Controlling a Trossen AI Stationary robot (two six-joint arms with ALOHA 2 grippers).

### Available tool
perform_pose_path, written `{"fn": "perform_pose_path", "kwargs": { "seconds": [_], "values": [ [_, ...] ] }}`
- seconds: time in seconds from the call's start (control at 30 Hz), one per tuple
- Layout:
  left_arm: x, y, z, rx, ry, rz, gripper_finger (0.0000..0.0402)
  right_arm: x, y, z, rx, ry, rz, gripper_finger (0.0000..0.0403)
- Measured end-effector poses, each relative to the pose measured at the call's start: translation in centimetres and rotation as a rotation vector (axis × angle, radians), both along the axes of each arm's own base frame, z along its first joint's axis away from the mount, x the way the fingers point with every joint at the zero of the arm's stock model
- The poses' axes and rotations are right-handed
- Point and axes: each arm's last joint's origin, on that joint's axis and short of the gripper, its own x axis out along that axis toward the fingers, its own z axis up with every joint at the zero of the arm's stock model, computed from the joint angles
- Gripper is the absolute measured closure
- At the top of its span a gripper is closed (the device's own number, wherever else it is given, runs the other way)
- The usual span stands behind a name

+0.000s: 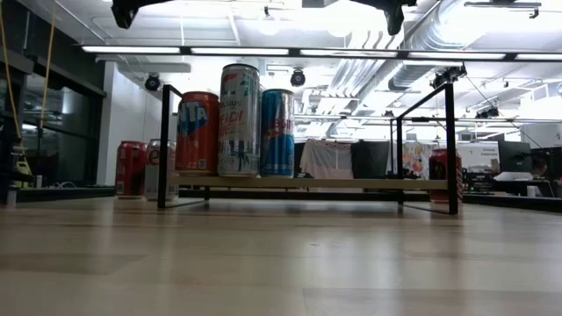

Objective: Place canned beverage on shelf
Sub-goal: Put the left blue soda can on the shelf aligned with the other blue soda can

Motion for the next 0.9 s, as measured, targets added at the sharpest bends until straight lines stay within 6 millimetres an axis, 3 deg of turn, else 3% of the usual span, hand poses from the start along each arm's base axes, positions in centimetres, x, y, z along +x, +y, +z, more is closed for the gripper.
{"fn": "perform_pose_path", "kwargs": {
  "seconds": [0.27, 0.5, 0.7, 0.9],
  "values": [
    [0.0, 0.0, 0.6, 0.013, -0.002, -0.017, 0.0081, 0.0, 0.0, -0.2, 0.072, 0.015, -0.007, 0.0403],
    [0.4, -0.3, 1.7, -0.020, 0.070, -0.106, 0.0049, -0.1, -0.1, -0.5, 0.107, 0.031, -0.056, 0.0403],
    [1.3, -1.2, 3.6, -0.233, 0.430, -0.189, 0.0049, -0.1, -0.3, -0.5, 0.091, 0.037, -0.117, 0.0403],
    [1.7, -4.2, 2.7, -0.543, 0.944, -0.103, 0.0052, -0.2, -0.5, -0.6, 0.026, 0.053, -0.199, 0.0403]
  ]
}}
